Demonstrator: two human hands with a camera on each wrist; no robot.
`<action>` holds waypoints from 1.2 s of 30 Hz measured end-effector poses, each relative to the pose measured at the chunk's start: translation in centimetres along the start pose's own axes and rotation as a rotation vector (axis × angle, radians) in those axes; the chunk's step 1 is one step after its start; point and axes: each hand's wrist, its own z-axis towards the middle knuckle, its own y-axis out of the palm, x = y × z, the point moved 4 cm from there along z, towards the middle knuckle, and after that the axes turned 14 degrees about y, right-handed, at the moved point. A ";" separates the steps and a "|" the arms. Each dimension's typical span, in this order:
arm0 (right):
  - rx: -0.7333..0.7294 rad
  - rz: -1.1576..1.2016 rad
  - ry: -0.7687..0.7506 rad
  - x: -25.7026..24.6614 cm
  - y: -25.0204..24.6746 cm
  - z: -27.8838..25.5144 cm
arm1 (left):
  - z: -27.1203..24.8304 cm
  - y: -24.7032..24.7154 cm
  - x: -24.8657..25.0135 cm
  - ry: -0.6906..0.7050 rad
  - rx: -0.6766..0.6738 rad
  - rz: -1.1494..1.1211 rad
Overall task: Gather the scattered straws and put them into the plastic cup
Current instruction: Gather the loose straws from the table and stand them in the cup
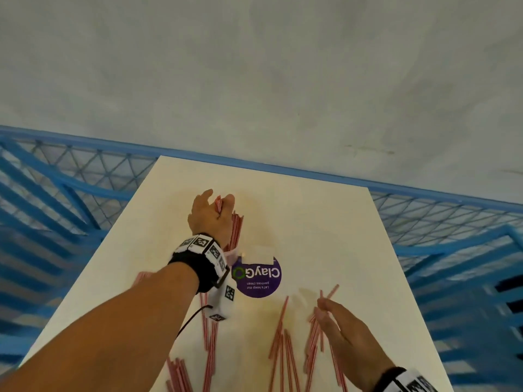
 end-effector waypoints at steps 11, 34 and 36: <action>0.099 -0.084 0.065 3.6 -1.2 1.2 | -1.7 -1.7 2.0 0.163 -0.200 0.339; 0.159 -0.261 0.647 14.3 -0.1 -2.6 | -24.3 6.1 2.8 0.051 -0.831 0.722; 0.176 -0.265 0.599 13.9 0.4 -2.4 | -24.7 7.0 3.0 0.031 -0.796 0.741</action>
